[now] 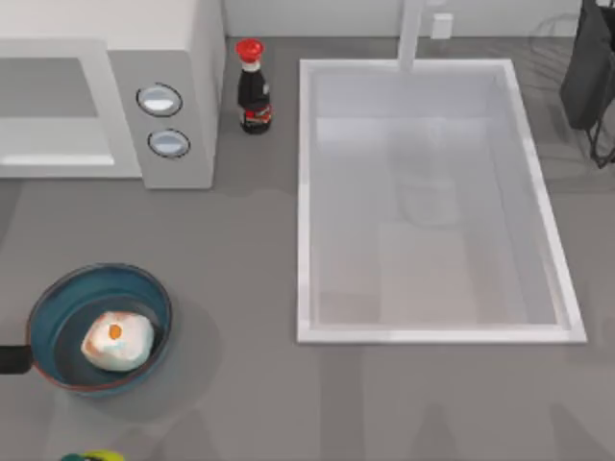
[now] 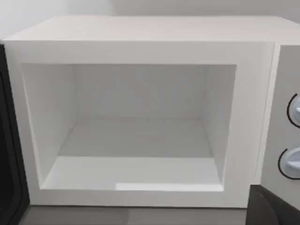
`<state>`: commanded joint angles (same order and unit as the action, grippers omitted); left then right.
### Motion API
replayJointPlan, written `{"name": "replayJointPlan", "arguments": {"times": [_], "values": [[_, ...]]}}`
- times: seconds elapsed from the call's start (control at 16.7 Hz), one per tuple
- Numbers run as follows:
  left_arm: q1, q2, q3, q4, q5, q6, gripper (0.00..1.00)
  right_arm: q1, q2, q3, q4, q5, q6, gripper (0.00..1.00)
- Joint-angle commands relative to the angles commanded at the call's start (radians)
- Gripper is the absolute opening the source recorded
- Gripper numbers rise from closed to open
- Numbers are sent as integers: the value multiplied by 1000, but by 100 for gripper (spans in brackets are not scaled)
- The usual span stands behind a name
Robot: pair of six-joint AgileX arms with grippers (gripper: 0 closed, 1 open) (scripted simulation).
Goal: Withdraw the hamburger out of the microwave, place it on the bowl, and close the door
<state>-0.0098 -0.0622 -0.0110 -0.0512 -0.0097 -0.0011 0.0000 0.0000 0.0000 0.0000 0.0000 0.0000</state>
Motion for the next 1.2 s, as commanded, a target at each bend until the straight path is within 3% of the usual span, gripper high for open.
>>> {"name": "replayJointPlan", "arguments": {"times": [0.36, 0.84, 1.2], "values": [[3, -11, 3, -11, 2, 0, 0, 0, 0, 0, 0, 0, 0, 100], [227, -55, 77, -129, 225, -1, 0, 0, 0, 0, 0, 0, 0, 100], [245, -54, 84, -139, 244, -1, 0, 0, 0, 0, 0, 0, 0, 100]]}}
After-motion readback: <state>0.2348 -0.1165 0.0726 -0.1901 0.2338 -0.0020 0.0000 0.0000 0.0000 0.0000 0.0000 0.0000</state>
